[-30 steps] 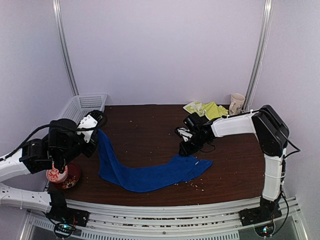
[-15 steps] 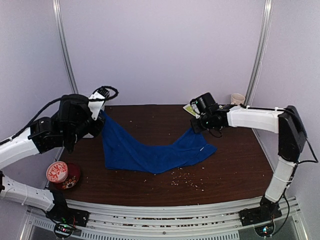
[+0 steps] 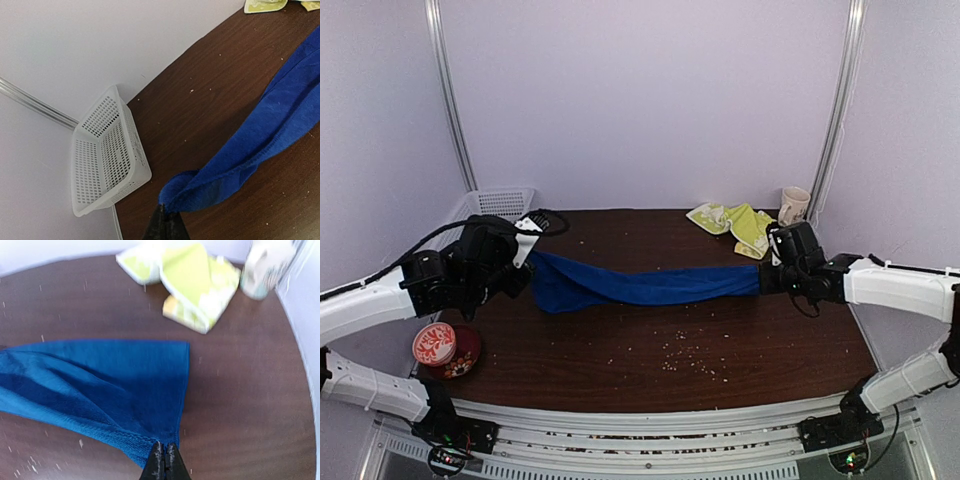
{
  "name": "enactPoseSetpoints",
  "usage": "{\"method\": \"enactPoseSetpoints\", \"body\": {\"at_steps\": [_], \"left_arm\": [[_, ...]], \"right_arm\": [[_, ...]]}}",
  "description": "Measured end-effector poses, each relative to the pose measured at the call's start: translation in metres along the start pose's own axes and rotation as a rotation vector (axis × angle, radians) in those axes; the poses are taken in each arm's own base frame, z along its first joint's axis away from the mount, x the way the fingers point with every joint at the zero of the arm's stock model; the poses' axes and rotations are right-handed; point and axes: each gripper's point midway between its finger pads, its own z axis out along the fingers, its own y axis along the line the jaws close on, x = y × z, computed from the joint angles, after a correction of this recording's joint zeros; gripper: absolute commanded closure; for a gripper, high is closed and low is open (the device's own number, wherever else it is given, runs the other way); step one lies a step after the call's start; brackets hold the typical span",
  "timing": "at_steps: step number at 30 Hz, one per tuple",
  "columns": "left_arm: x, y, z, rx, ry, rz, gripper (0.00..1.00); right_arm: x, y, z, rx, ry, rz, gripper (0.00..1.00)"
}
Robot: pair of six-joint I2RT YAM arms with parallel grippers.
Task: Roll the towels
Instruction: Adjust the towel at the center of the board.
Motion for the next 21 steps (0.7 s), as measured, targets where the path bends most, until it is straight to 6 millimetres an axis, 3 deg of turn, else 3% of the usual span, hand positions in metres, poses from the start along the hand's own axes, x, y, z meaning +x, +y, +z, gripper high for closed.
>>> {"method": "enactPoseSetpoints", "body": {"at_steps": [3, 8, 13, 18, 21], "left_arm": [[0.012, -0.009, 0.002, 0.030, 0.027, 0.026, 1.00], [0.012, -0.032, -0.001, 0.165, 0.004, 0.029, 1.00], [0.006, -0.060, -0.008, 0.335, -0.034, 0.029, 1.00], [0.004, -0.072, -0.014, 0.409, -0.054, 0.035, 1.00], [0.004, -0.070, -0.016, 0.408, -0.058, 0.036, 1.00]], "right_arm": [[0.032, -0.003, -0.002, -0.015, 0.084, 0.004, 1.00], [0.033, 0.004, -0.013, -0.072, 0.084, 0.053, 0.94], [0.053, 0.010, -0.010, -0.100, 0.139, 0.058, 0.85], [0.061, 0.010, -0.008, -0.094, 0.169, 0.049, 0.63], [0.063, 0.008, -0.009, -0.087, 0.182, 0.033, 0.55]]}}
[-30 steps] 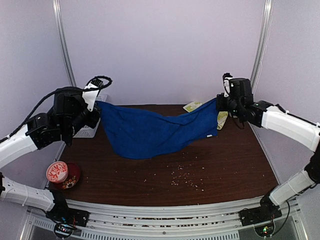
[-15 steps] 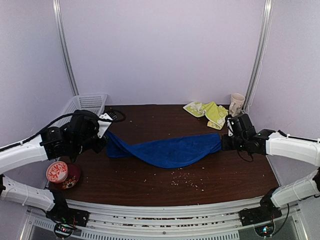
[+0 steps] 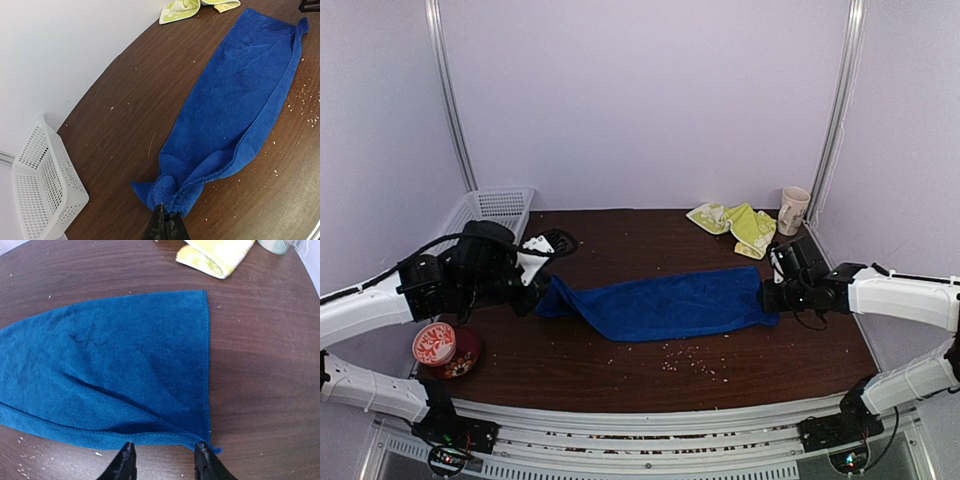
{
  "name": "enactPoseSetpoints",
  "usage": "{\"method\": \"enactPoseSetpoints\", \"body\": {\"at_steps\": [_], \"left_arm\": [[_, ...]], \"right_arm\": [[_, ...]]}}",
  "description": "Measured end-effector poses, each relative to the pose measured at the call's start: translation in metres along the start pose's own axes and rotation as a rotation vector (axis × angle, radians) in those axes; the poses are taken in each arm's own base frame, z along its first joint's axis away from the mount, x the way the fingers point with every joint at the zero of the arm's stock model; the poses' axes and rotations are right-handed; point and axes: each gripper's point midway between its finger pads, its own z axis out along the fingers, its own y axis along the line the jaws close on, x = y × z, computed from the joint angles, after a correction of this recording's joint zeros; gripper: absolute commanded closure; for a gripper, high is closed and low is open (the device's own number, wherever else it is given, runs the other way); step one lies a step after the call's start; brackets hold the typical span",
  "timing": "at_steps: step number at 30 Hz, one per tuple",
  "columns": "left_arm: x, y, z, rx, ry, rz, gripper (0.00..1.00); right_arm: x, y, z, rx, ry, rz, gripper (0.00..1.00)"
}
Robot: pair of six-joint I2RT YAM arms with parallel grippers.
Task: Roll the towels
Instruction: Adjust the towel at the center of the board.
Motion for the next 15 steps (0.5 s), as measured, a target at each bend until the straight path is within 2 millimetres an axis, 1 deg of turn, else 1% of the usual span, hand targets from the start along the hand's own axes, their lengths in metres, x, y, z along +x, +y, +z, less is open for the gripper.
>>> {"method": "enactPoseSetpoints", "body": {"at_steps": [3, 5, 7, 9, 12, 14, 15], "left_arm": [[0.003, 0.004, 0.000, -0.023, 0.012, 0.003, 1.00], [0.006, 0.007, 0.001, -0.046, 0.028, 0.007, 1.00], [0.008, 0.009, 0.003, -0.057, 0.039, 0.010, 1.00], [0.011, 0.007, 0.007, -0.056, 0.056, 0.018, 1.00], [0.013, 0.001, 0.008, -0.023, 0.063, 0.028, 1.00], [0.011, -0.005, 0.007, 0.015, 0.052, 0.031, 1.00], [0.010, -0.009, 0.006, 0.036, 0.045, 0.033, 1.00]], "right_arm": [[-0.001, -0.001, -0.003, 0.007, 0.010, -0.013, 0.53], [-0.006, 0.000, -0.005, 0.007, 0.010, -0.023, 0.51], [-0.011, 0.002, -0.008, 0.004, 0.007, -0.033, 0.46], [-0.015, 0.008, -0.010, -0.018, 0.006, -0.050, 0.40], [-0.016, 0.029, -0.008, -0.095, 0.014, -0.097, 0.38], [-0.014, 0.056, -0.009, -0.193, 0.009, -0.149, 0.37], [-0.014, 0.075, -0.011, -0.264, -0.003, -0.191, 0.35]]}}
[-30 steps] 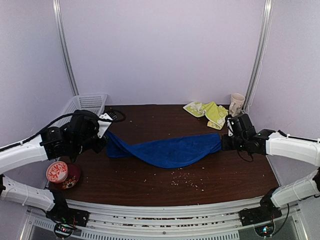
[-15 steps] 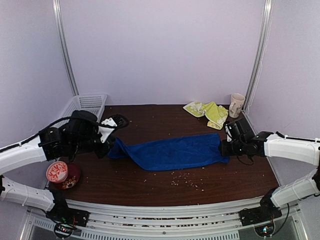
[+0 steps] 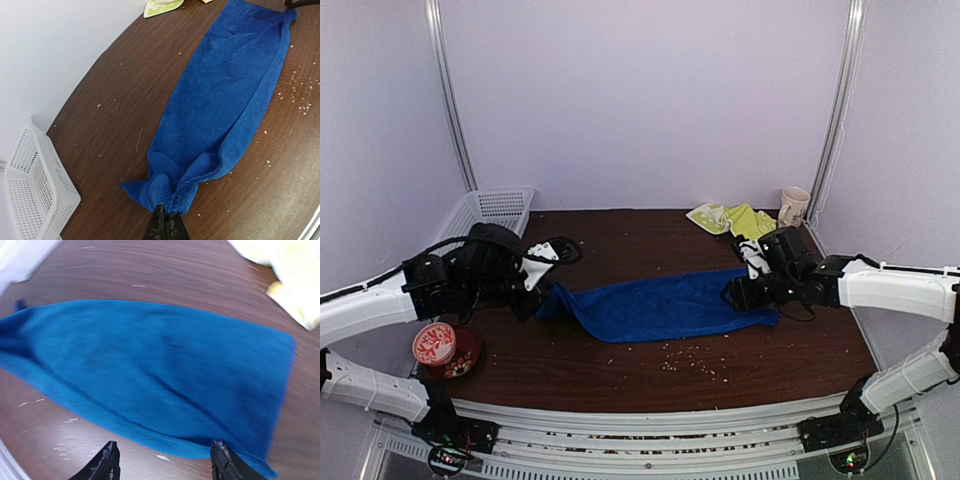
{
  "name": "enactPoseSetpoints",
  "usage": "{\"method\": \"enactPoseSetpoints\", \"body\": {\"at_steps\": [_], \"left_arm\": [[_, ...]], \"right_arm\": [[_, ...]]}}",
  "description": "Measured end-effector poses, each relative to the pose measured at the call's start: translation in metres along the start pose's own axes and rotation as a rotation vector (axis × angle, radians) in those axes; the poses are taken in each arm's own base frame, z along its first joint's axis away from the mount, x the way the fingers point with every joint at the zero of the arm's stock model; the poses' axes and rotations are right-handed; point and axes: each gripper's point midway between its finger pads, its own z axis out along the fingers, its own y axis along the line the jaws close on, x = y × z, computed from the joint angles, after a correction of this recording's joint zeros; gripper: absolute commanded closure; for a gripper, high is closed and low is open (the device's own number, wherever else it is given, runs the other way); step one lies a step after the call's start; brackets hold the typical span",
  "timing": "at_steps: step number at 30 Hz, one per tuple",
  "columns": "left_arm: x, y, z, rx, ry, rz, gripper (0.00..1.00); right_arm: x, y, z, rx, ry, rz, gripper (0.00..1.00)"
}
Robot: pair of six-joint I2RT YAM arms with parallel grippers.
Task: Roll the towels
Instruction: Adjust the towel at the center of the board.
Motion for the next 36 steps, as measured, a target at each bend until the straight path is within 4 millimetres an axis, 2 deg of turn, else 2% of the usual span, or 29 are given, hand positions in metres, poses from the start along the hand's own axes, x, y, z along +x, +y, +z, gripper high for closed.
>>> {"method": "enactPoseSetpoints", "body": {"at_steps": [2, 6, 12, 14, 17, 20, 26, 31, 36], "left_arm": [[-0.003, -0.005, -0.003, 0.033, -0.020, 0.002, 1.00], [-0.013, -0.016, -0.014, 0.111, -0.079, 0.010, 1.00], [-0.019, -0.031, -0.019, 0.207, -0.117, 0.030, 1.00], [-0.017, -0.035, -0.015, 0.219, -0.105, 0.036, 1.00], [-0.013, -0.037, -0.010, 0.224, -0.083, 0.042, 1.00], [-0.013, -0.036, -0.009, 0.219, -0.081, 0.042, 1.00], [-0.013, -0.035, -0.010, 0.216, -0.084, 0.042, 1.00], [-0.016, -0.034, -0.013, 0.211, -0.099, 0.039, 1.00], [-0.021, -0.030, -0.022, 0.198, -0.145, 0.031, 1.00]], "right_arm": [[-0.008, 0.035, 0.000, -0.123, -0.044, -0.084, 0.30], [-0.034, 0.109, -0.009, -0.364, -0.181, -0.279, 0.29], [-0.072, 0.200, 0.014, -0.525, -0.269, -0.555, 0.32], [-0.070, 0.228, 0.018, -0.563, -0.307, -0.637, 0.33], [-0.055, 0.257, 0.019, -0.631, -0.339, -0.706, 0.33], [-0.048, 0.274, 0.015, -0.687, -0.371, -0.732, 0.34], [-0.060, 0.295, 0.006, -0.731, -0.494, -0.732, 0.37], [-0.057, 0.305, 0.012, -0.751, -0.546, -0.713, 0.41], [-0.050, 0.315, 0.019, -0.765, -0.577, -0.697, 0.52]]}}
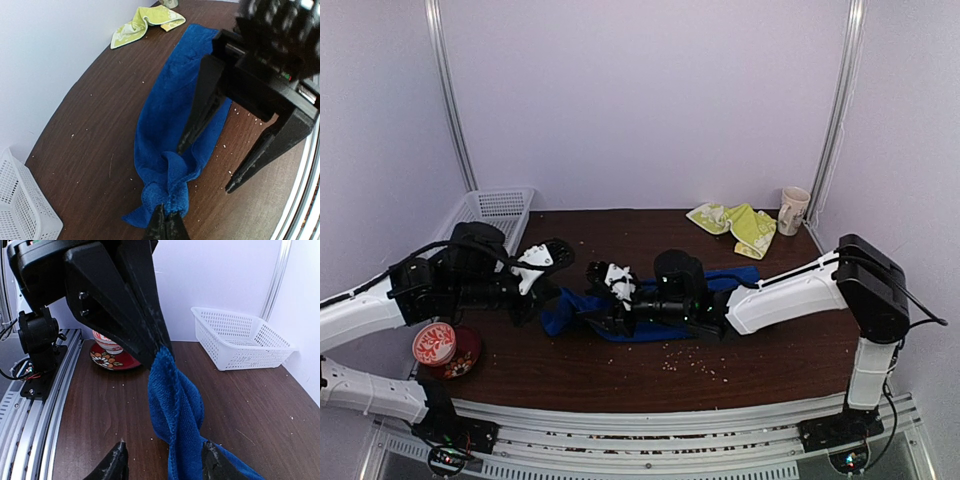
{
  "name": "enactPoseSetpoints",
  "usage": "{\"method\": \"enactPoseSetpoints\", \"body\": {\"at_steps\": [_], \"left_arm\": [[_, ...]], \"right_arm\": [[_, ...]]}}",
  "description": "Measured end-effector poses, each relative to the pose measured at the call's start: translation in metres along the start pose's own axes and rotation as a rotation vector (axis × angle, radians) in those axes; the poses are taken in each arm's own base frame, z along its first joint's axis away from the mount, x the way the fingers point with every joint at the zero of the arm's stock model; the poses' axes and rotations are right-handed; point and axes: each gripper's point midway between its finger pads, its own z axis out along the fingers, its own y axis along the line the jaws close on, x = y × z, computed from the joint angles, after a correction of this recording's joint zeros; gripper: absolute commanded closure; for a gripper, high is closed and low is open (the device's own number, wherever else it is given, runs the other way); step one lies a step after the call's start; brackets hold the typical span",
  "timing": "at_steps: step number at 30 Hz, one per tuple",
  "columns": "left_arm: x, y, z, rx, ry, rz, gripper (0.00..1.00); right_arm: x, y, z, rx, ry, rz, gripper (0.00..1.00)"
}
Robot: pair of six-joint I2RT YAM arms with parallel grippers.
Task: Roll the towels
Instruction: Adjust the towel at the center of the board.
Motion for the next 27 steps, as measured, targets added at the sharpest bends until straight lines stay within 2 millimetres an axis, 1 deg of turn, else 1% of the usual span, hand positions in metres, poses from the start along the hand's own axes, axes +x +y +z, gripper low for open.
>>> {"method": "enactPoseSetpoints", "body": {"at_steps": [5, 10, 12, 13, 17, 18, 20, 21, 22, 23, 25, 27], "left_arm": [[-0.002, 0.001, -0.002, -0.004, -0.014, -0.001, 1.00], [-0.001, 0.000, -0.001, -0.003, -0.011, -0.001, 1.00], [-0.001, 0.000, -0.001, -0.002, -0.012, -0.001, 1.00], [-0.001, 0.000, -0.001, -0.002, -0.011, -0.001, 1.00], [0.000, -0.001, 0.000, 0.004, -0.011, 0.000, 1.00], [0.000, -0.001, 0.000, 0.005, -0.011, 0.000, 1.00], [0.000, -0.001, 0.000, 0.005, -0.012, 0.000, 1.00], [0.000, -0.001, 0.000, 0.006, -0.013, -0.001, 0.85], [-0.001, -0.002, 0.000, 0.006, -0.013, -0.001, 0.65], [-0.001, -0.001, 0.000, 0.005, -0.013, 0.003, 0.51], [-0.002, -0.001, -0.001, 0.006, -0.018, 0.000, 0.27], [-0.003, -0.001, -0.002, 0.004, -0.024, 0.000, 0.10]], "right_arm": [[0.002, 0.002, 0.007, 0.027, -0.022, 0.006, 0.61], [0.005, 0.000, 0.011, 0.064, -0.027, 0.006, 0.64], [0.008, -0.001, 0.013, 0.082, -0.024, 0.005, 0.70], [0.010, -0.002, 0.014, 0.091, -0.020, 0.004, 0.75], [0.015, -0.009, 0.017, 0.129, -0.005, 0.005, 0.98], [0.014, -0.011, 0.017, 0.140, -0.006, -0.001, 1.00], [0.013, -0.014, 0.017, 0.161, -0.007, -0.004, 1.00], [0.013, -0.016, 0.017, 0.175, -0.006, -0.006, 1.00], [0.013, -0.018, 0.017, 0.193, -0.003, -0.011, 1.00], [0.013, -0.020, 0.016, 0.209, 0.000, -0.016, 1.00], [0.013, -0.027, 0.014, 0.257, 0.003, -0.025, 1.00], [0.015, -0.037, 0.003, 0.329, 0.015, -0.045, 1.00]]}}
